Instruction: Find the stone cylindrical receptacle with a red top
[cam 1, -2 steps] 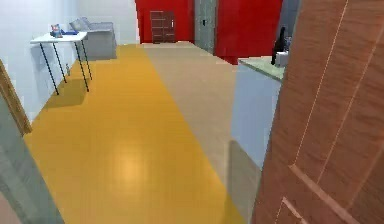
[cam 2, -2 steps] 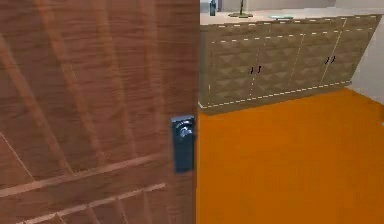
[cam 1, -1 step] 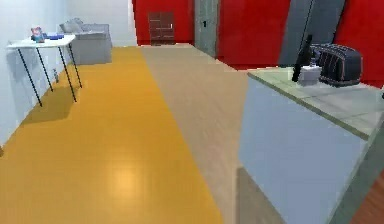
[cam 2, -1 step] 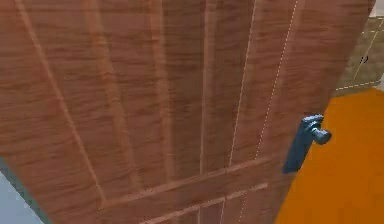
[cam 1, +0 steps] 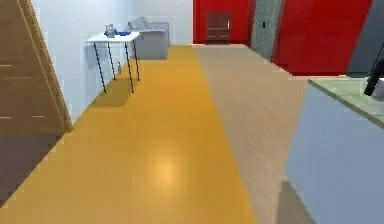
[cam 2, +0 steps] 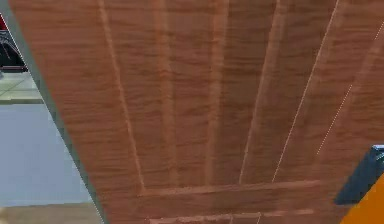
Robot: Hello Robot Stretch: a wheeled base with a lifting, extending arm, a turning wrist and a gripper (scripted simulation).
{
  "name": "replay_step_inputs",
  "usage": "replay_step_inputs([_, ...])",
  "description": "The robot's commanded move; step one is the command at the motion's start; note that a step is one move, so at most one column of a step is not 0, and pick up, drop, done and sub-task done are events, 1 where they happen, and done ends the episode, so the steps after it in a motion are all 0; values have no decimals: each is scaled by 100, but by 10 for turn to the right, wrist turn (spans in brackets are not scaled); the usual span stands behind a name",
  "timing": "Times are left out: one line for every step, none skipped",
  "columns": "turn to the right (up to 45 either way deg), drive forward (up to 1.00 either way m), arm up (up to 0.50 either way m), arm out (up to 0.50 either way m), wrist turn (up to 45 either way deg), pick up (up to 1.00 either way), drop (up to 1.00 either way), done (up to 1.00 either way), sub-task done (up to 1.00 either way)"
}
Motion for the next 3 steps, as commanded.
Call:
replay_step_inputs([0,30,0,0,0,0,0,0,0])
replay_step_inputs([-450,0,0,0,0,0,0,0,0])
replay_step_inputs([-210,0,0,0,0,0,0,0,0])
